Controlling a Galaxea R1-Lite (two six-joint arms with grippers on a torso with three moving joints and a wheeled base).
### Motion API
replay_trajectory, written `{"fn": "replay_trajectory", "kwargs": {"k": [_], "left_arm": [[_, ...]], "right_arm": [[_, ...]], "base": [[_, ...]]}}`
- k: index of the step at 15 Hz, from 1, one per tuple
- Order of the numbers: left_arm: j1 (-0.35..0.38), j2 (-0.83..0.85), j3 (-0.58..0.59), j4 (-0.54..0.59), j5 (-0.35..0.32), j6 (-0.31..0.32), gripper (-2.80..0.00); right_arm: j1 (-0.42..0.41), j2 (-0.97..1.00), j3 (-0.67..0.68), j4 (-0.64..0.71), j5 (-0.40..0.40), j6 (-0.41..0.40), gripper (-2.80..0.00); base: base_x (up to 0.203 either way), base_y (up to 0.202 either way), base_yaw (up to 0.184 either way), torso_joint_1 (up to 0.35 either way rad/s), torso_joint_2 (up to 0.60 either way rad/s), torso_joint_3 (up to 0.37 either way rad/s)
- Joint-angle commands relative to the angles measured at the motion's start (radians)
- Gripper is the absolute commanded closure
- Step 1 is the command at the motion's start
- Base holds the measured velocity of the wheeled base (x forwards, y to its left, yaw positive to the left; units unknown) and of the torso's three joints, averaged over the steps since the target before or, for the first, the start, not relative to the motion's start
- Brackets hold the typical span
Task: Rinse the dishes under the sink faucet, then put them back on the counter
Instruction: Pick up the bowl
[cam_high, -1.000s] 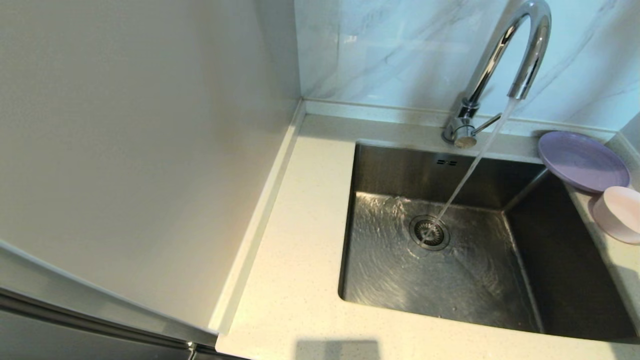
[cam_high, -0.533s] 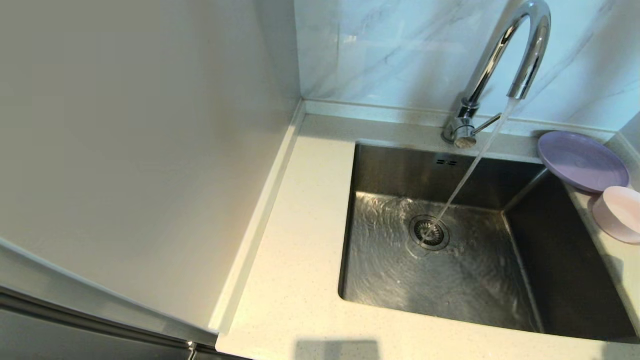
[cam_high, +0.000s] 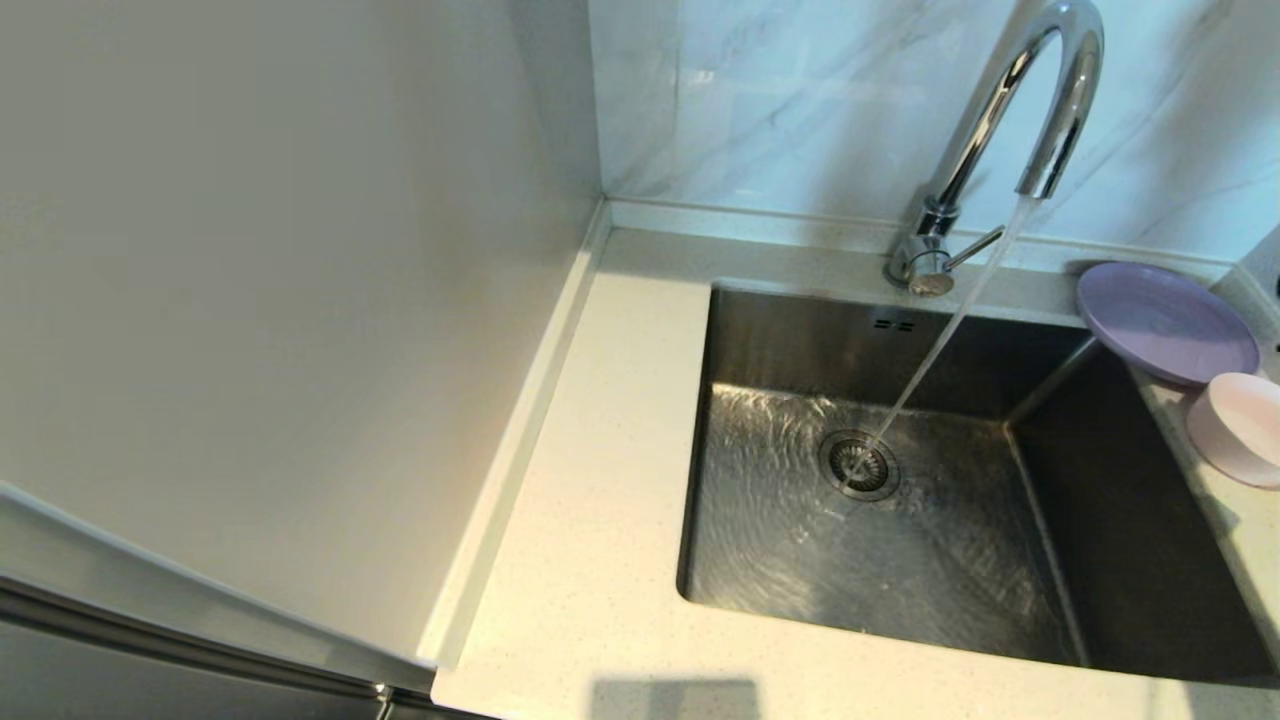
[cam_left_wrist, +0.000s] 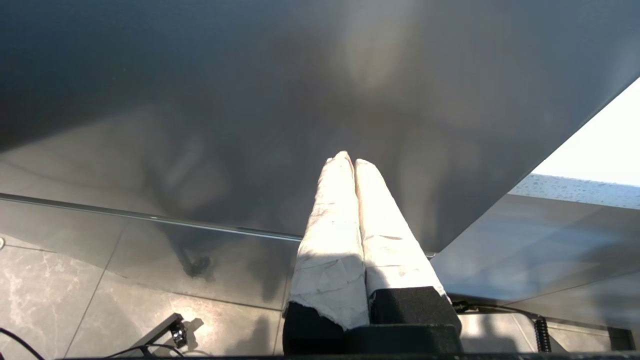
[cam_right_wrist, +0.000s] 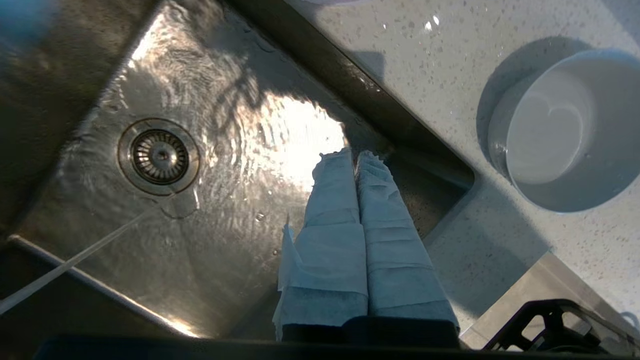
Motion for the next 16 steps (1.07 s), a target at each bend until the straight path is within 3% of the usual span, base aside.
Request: {"fn": "replay_trajectory", "kwargs": {"k": [1, 2, 3, 9, 16], "left_arm": [[0.000, 0.000, 0.000, 0.000, 0.000, -0.001, 0.00], [0.000, 0.000, 0.000, 0.000, 0.000, -0.001, 0.00], [0.000, 0.000, 0.000, 0.000, 0.000, -0.001, 0.00], [0.000, 0.000, 0.000, 0.000, 0.000, -0.001, 0.00], [0.000, 0.000, 0.000, 0.000, -0.001, -0.001, 0.00]], "right_arm": [[-0.005, 0.008, 0.058, -0.037, -0.002, 0.011, 0.00], [-0.016, 0.008, 0.058, -0.037, -0.002, 0.009, 0.00], [-0.022, 0.008, 0.060, -0.037, -0.002, 0.004, -2.80], [-0.069, 0.010, 0.075, -0.057, 0.001, -0.003, -2.80], [-0.171, 0.087, 0.172, -0.194, 0.004, 0.022, -2.80]], "base": [[0.000, 0.000, 0.000, 0.000, 0.00, 0.000], [0.000, 0.000, 0.000, 0.000, 0.00, 0.000], [0.000, 0.000, 0.000, 0.000, 0.00, 0.000], [0.000, 0.000, 0.000, 0.000, 0.00, 0.000], [0.000, 0.000, 0.000, 0.000, 0.00, 0.000]]}}
